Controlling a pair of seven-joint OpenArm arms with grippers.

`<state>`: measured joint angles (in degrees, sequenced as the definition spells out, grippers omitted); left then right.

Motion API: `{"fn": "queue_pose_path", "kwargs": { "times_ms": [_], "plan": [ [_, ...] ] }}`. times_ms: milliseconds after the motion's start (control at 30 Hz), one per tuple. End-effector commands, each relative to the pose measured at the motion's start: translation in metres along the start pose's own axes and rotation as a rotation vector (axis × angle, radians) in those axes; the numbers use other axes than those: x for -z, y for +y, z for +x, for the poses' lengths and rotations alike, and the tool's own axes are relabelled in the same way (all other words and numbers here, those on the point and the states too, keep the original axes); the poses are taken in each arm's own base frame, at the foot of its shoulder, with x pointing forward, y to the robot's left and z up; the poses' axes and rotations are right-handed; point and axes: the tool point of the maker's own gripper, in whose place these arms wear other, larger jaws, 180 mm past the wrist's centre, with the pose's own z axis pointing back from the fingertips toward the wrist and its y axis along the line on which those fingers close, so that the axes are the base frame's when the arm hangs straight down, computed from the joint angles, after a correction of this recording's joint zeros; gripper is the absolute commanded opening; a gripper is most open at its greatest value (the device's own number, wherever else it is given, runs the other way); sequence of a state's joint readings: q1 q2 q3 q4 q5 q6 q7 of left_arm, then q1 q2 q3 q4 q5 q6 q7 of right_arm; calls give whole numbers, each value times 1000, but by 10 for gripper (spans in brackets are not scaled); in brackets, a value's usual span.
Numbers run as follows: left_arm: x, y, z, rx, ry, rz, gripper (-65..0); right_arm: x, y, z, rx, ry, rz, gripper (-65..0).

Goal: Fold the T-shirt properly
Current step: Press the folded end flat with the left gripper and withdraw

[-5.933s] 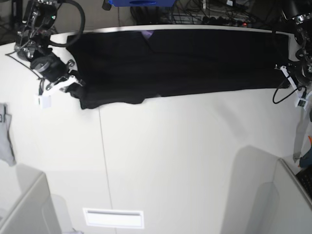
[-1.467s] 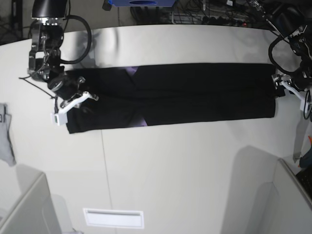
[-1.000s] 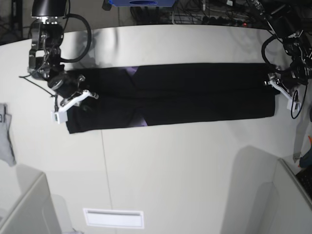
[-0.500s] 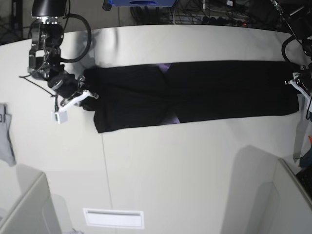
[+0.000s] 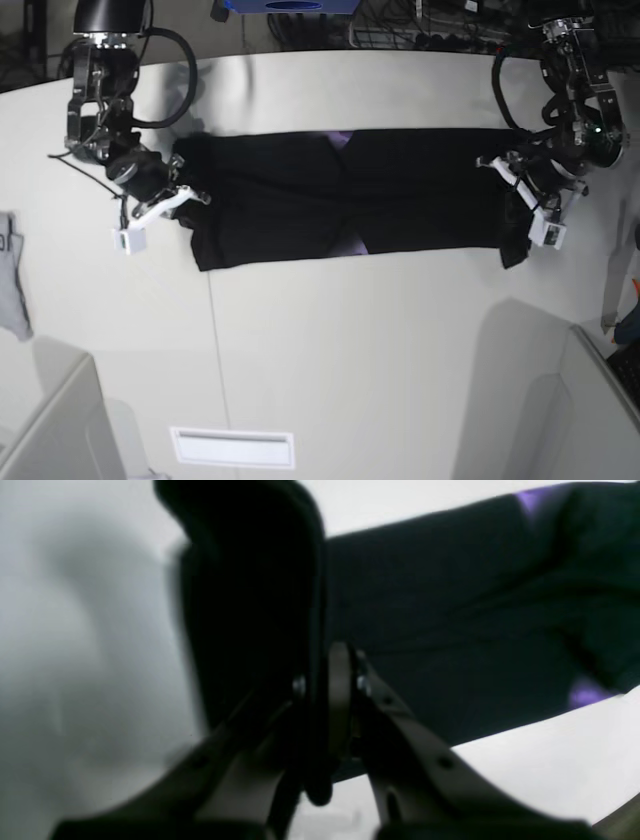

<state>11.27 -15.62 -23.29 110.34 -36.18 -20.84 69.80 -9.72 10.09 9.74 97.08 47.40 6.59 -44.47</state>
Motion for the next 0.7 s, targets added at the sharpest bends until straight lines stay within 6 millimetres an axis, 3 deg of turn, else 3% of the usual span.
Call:
{"fn": "queue_pose_path", "kwargs": {
  "times_ms": [0,233,533,667],
  "plan": [
    [1,-13,16,10,-47,-34,-650,-4,5,16,-27,-45,17,-650],
    [26,-79,25,-12,-29,-176,-650,-5,1,17,-25,-48,9,-650],
    [36,-118,24,-3,9,-248,-650,-5,2,19,-28,-53,11,-650],
    [37,-119,17,-6,25,-251,-650,-5,2,19,-29,-53,10,-650]
  ]
}}
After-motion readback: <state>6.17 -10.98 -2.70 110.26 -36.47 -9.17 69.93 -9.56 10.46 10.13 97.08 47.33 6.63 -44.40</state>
